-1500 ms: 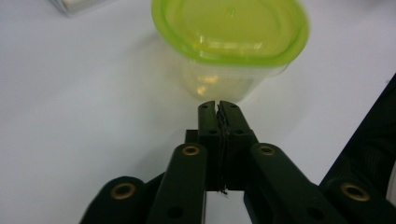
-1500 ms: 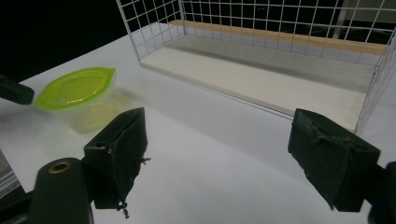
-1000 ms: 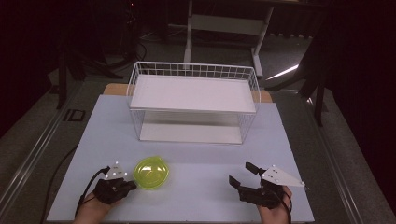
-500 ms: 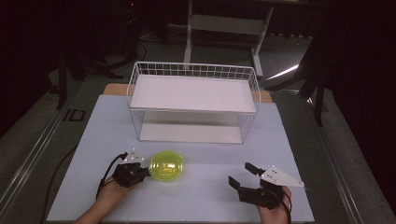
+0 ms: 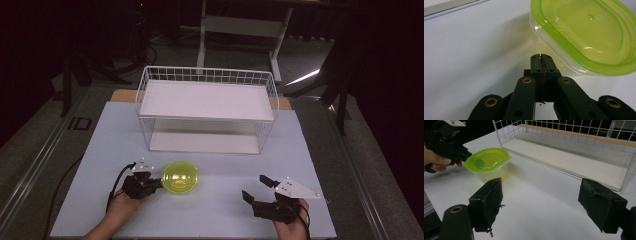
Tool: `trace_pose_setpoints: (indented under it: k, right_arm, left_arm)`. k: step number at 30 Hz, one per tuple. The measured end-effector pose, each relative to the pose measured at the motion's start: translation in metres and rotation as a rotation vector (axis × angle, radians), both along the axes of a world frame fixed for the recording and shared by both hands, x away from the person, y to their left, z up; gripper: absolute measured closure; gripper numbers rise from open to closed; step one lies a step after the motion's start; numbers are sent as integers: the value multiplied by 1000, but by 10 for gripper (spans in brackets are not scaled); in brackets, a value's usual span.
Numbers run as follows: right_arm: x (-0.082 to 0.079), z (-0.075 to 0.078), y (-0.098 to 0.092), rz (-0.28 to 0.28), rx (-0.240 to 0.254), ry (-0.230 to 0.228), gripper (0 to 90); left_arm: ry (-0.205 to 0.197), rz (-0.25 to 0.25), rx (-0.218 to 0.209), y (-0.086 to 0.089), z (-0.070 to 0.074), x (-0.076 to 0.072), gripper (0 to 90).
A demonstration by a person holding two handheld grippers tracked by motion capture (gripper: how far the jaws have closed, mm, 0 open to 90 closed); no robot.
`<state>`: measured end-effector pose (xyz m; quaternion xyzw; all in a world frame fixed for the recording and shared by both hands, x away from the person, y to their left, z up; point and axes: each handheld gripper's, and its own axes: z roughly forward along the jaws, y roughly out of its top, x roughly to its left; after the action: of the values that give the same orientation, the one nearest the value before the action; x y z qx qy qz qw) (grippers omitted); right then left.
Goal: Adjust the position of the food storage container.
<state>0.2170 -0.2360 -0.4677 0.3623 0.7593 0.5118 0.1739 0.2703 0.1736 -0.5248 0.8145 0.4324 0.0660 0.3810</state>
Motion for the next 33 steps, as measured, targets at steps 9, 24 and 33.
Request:
trace_pose_setpoints:
  k: [9, 24, 33]
  right_arm:
    - [1, -1, 0, 2, 2, 6, 194]
    - [1, -1, 0, 2, 5, 8, 194]
    - [0, -1, 2, 8, -1, 5, 194]
  left_arm:
    - [1, -33, 0, -23, -1, 9, 899]
    - [1, 13, -27, -16, -1, 7, 899]
    - [31, 7, -49, -33, -4, 17, 899]
